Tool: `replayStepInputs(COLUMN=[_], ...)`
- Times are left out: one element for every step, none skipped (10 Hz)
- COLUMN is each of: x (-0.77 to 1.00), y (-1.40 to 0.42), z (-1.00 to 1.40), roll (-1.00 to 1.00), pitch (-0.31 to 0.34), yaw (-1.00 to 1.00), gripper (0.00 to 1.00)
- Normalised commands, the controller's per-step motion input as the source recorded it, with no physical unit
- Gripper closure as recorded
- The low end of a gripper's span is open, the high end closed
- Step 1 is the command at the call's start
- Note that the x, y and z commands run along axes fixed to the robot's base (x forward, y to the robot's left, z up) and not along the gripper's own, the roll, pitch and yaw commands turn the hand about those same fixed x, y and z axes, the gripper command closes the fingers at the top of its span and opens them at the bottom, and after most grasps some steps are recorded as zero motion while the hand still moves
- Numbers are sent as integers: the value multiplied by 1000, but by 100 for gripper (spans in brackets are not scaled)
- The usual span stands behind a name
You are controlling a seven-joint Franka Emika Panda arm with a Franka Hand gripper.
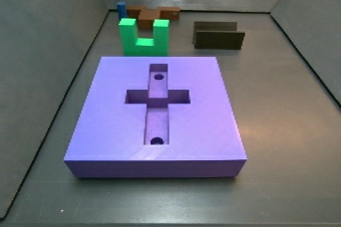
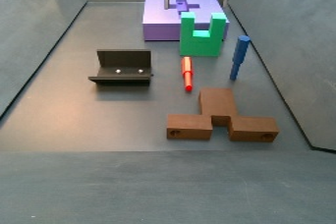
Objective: Pick up the green object. Move up. Move to above the board. Insert the green object.
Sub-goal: Pick up the green object.
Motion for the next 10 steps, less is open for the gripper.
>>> replayStepInputs(x=[0,0,-200,0,0,51,157,203,183,140], y=[0,-14,-386,-874,-986,-1000,-669,-520,-491,-351], z=[-43,-23,-26,-191,-180,-249,-391,-434,-480,-483], roll=[-36,-57,14,164,169,111,-11,-111,-111,-101], pitch=[0,0,-103,-19,-43,-20,-13,-40,-61,-61], yaw=[0,0,26,69,6,3,-26,-111,-183,-186], gripper=[0,0,0,0,0,0,0,0,0,0])
